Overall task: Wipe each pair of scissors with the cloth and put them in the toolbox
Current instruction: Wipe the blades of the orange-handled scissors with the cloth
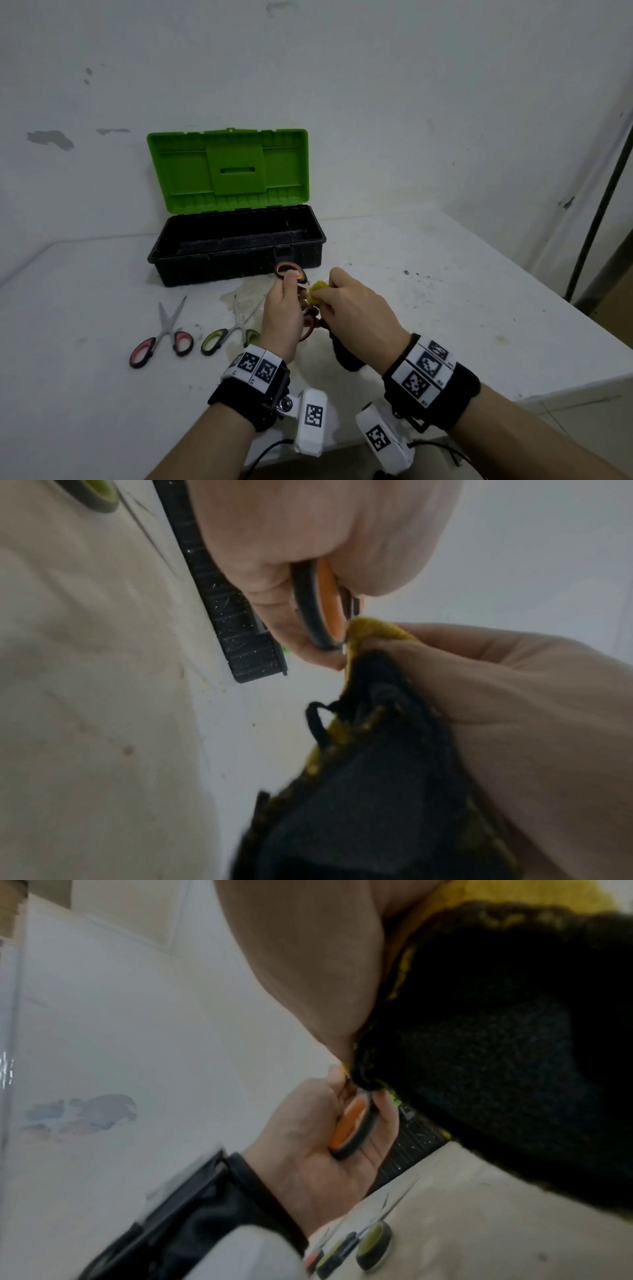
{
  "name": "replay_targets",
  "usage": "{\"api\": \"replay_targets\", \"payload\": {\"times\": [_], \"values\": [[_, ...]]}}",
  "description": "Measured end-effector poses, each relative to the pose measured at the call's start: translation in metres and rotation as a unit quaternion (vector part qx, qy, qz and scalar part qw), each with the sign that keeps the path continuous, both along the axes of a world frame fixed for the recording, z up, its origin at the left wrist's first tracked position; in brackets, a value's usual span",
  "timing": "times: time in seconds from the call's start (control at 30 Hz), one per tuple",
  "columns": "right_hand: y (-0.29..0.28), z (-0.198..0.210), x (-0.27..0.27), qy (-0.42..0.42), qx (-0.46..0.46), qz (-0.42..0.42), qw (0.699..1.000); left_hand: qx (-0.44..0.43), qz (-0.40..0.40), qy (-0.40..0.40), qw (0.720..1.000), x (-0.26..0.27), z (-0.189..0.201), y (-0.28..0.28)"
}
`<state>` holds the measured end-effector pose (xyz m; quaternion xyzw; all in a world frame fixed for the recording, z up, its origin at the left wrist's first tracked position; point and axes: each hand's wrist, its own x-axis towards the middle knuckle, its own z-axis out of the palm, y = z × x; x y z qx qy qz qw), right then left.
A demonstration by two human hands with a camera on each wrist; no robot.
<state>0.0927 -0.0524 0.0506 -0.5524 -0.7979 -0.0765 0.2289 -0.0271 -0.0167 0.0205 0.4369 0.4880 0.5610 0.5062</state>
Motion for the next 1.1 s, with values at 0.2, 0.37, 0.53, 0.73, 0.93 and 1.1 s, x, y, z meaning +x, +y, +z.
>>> {"api": "replay_targets", "payload": {"times": [0.2,0.37,0.53,0.73,0.93,1.1], "values": [[-0.002,0.0,0.001,0.017,0.027,-0.01,0.999,-0.002,0.003,0.001,1.0,0.003,0.003,-0.002],[-0.016,-0.017,-0.007,-0.004,0.006,0.025,1.0,0.0,0.019,0.049,0.999,0.0,-0.001,0.001],[-0.01,-0.014,0.0,0.03,0.021,0.013,0.999,0.005,-0.004,0.051,0.999,0.0,0.001,-0.003],[0.008,-0.008,0.02,0.053,0.009,-0.067,0.996,0.011,-0.01,0.026,1.0,0.002,0.002,-0.004],[-0.001,-0.011,0.007,0.038,0.011,-0.01,0.999,-0.004,-0.012,0.024,1.0,0.005,0.002,0.0],[0.004,-0.017,0.021,0.043,0.01,-0.064,0.997,-0.01,-0.004,-0.043,0.999,0.001,0.002,0.001]]}}
